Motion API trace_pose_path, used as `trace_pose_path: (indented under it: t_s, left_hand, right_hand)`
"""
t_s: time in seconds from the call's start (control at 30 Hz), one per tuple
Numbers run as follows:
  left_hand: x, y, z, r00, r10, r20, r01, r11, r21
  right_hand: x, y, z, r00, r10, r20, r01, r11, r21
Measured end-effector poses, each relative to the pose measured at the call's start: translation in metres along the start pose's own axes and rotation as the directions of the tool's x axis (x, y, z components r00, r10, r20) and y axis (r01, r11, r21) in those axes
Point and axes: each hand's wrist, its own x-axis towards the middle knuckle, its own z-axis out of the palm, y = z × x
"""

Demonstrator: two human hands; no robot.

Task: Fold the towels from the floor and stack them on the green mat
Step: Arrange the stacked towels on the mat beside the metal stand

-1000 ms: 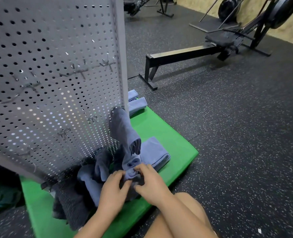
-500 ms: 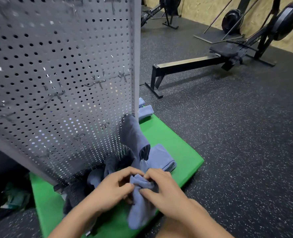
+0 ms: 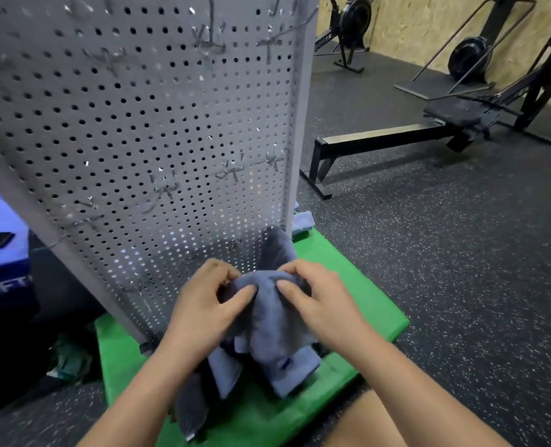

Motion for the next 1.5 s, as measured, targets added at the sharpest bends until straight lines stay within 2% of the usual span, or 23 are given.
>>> trace_pose_path:
  t_s: [0.1,0.2,0.3,0.43,0.57,0.63,0.7,0.8,0.87,0.97,1.1,1.27,1.37,1.43,1.5]
  left_hand:
    - [0.012,0.002,-0.002,0.985,-0.149,-0.089,0.154,0.987,0.042]
    - [0.028,-0.005,-0.004,0.971,-0.214,-0.105,0.225,0.968,0.107]
    - [0.047,-0.011,-0.002,0.967,-0.223,-0.123,0.244,0.948,0.202]
    - [0.071,-0.015,0.008,0.965,-0.227,-0.131,0.259,0.9,0.349]
    - [0.088,-0.029,0.012,0.96,-0.28,-0.012,0.259,0.872,0.415]
    - [0.089,-0.034,0.012,0.953,-0.303,0.017,0.267,0.863,0.429]
    - [0.087,-0.036,0.013,0.956,-0.294,0.013,0.26,0.866,0.426]
    - [0.084,-0.038,0.013,0.976,-0.216,-0.035,0.212,0.892,0.398]
    - [0.082,-0.042,0.012,0.988,-0.153,-0.035,0.155,0.917,0.368]
    - [0.071,-0.045,0.006,0.991,-0.132,-0.007,0.128,0.948,0.291]
    - [0.051,-0.041,-0.001,0.996,-0.087,-0.023,0.089,0.978,0.189]
    - [0.001,-0.034,0.011,0.989,0.009,-0.148,0.008,0.993,0.116]
    - [-0.043,-0.031,0.031,0.974,0.14,-0.178,-0.108,0.979,0.175]
    - [-0.067,-0.042,0.052,0.981,0.162,-0.107,-0.139,0.972,0.19]
    - [-0.086,-0.063,0.079,0.995,0.087,0.04,-0.093,0.978,0.188]
  right_hand:
    - [0.026,-0.012,0.01,0.998,-0.008,-0.059,0.0,0.989,-0.145]
    - [0.051,-0.02,0.019,0.999,0.04,-0.027,-0.045,0.969,-0.243]
    - [0.072,-0.024,0.029,0.997,0.05,-0.054,-0.068,0.915,-0.397]
    - [0.091,-0.024,0.043,0.991,0.018,-0.135,-0.101,0.762,-0.639]
    - [0.098,-0.032,0.044,0.998,0.017,-0.056,-0.053,0.672,-0.739]
    - [0.098,-0.033,0.049,0.998,0.055,-0.033,-0.062,0.685,-0.726]
    - [0.096,-0.032,0.053,0.991,0.124,-0.053,-0.128,0.742,-0.658]
    - [0.085,-0.032,0.064,0.983,0.182,-0.028,-0.169,0.829,-0.533]
    - [0.077,-0.031,0.073,0.979,0.202,0.037,-0.161,0.867,-0.471]
    - [0.067,-0.023,0.079,0.976,0.151,0.154,-0.061,0.879,-0.473]
    - [0.049,-0.004,0.076,0.968,-0.019,0.251,0.149,0.847,-0.511]
    - [0.008,0.03,0.062,0.984,-0.098,0.147,0.154,0.883,-0.443]
    - [-0.026,0.051,0.048,0.989,-0.119,0.091,0.146,0.901,-0.408]
    - [-0.049,0.063,0.043,0.99,-0.128,0.057,0.14,0.913,-0.383]
    - [-0.071,0.078,0.044,0.998,-0.066,0.007,0.064,0.944,-0.325]
